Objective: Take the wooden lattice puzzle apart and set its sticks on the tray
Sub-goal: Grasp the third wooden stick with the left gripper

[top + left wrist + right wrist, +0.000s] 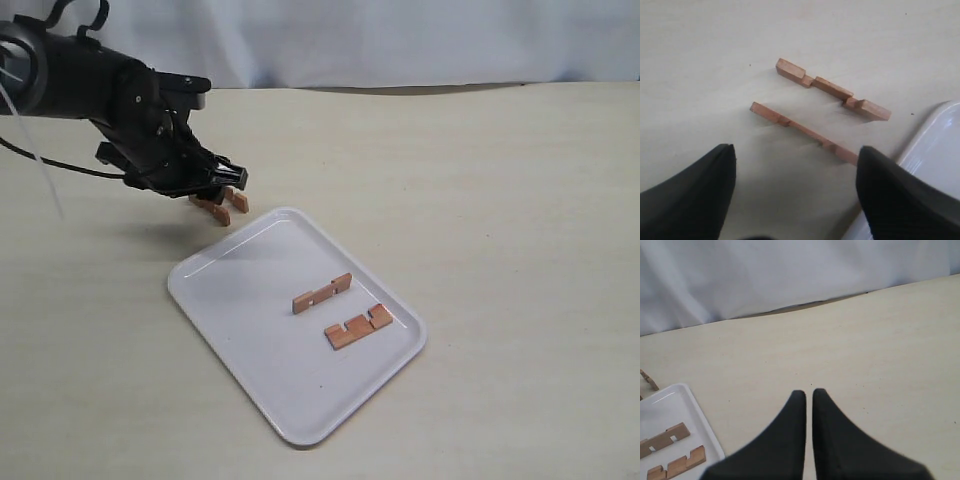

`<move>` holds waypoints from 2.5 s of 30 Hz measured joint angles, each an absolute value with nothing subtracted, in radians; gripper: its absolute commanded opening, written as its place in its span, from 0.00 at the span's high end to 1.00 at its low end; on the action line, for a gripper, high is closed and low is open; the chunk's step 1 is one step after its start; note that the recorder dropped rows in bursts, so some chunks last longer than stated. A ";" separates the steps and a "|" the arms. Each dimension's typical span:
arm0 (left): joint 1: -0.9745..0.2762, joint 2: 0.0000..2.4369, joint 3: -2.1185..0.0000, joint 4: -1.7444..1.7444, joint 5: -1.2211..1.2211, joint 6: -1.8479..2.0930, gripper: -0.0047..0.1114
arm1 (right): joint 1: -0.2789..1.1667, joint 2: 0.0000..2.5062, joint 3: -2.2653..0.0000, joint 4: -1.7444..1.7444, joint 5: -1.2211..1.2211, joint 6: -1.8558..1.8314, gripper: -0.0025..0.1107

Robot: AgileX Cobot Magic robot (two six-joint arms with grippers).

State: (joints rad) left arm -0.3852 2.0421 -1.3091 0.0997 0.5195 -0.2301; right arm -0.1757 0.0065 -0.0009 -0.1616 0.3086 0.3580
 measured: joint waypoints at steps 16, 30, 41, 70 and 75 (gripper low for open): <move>-0.385 2.078 -1.309 0.117 0.440 -0.232 0.41 | -0.176 0.007 -0.001 -0.162 0.309 0.358 0.94; -0.385 2.115 -1.309 0.117 0.420 -0.234 0.41 | -0.176 0.007 -0.001 -0.162 0.309 0.358 0.94; -0.385 2.125 -1.309 0.118 0.417 -0.234 0.60 | -0.176 0.007 -0.001 -0.162 0.309 0.358 0.94; -0.385 2.144 -1.309 0.102 0.433 -0.236 0.41 | -0.176 0.007 -0.001 -0.162 0.309 0.358 0.94; -0.385 2.145 -1.309 0.100 0.437 -0.246 0.52 | -0.176 0.007 -0.001 -0.162 0.309 0.358 0.94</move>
